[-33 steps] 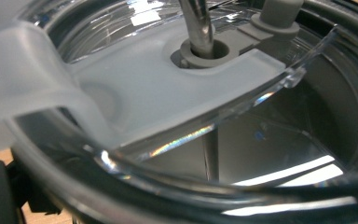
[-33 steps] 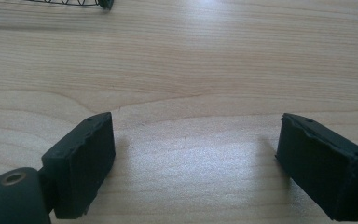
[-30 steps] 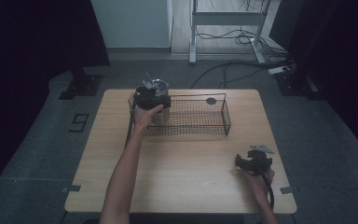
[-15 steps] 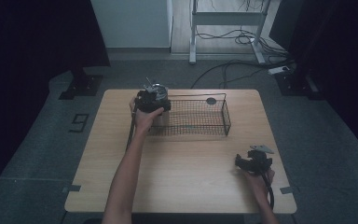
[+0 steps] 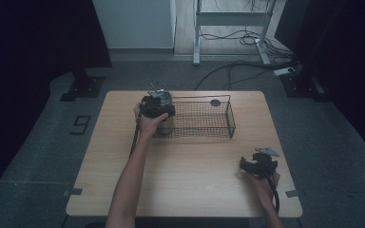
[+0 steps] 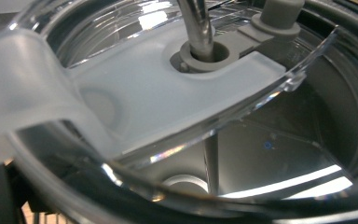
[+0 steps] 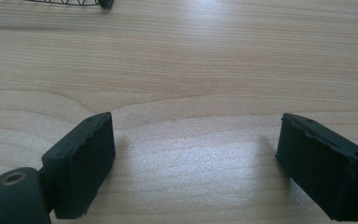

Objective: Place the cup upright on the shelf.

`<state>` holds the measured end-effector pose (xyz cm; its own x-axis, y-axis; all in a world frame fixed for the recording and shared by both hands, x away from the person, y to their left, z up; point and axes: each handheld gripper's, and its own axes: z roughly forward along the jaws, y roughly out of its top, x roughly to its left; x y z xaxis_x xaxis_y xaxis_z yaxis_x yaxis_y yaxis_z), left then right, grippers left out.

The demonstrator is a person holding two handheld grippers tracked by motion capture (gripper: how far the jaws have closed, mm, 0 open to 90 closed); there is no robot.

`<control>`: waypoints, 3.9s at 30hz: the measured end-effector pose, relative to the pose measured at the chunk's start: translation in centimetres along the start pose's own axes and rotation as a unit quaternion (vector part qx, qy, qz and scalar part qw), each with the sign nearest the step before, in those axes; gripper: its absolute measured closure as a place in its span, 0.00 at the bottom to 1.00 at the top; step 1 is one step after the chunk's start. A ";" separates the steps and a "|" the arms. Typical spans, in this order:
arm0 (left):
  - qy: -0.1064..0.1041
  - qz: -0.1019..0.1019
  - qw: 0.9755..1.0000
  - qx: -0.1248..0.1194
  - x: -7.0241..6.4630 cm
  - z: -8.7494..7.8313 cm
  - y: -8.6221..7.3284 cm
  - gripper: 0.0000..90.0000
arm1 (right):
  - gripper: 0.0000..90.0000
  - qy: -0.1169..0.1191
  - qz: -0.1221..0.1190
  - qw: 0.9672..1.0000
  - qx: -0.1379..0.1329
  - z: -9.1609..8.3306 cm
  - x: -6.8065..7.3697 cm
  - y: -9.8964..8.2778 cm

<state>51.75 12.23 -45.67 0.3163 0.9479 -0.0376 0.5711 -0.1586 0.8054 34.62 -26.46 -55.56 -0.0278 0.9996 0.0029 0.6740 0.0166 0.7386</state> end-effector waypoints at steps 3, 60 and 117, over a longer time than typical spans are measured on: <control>-0.002 -0.001 1.000 0.000 -0.2 0.3 -0.2 0.05 | 0.12 0.000 0.001 1.000 0.001 0.0 0.0 0.0; -0.044 0.030 0.997 -0.061 -0.9 -8.0 -3.3 0.01 | 0.13 -0.001 0.002 1.000 0.000 0.0 0.0 0.0; -0.099 0.039 0.994 -0.011 -1.4 -14.3 -15.8 0.05 | 0.13 -0.004 0.004 1.000 0.001 -0.1 0.1 0.0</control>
<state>31.43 17.33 -49.91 0.5034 0.8595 -0.0883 0.5225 -0.2214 0.8234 34.58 -26.40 -55.52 -0.0164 0.9999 0.0033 0.6751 0.0086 0.7377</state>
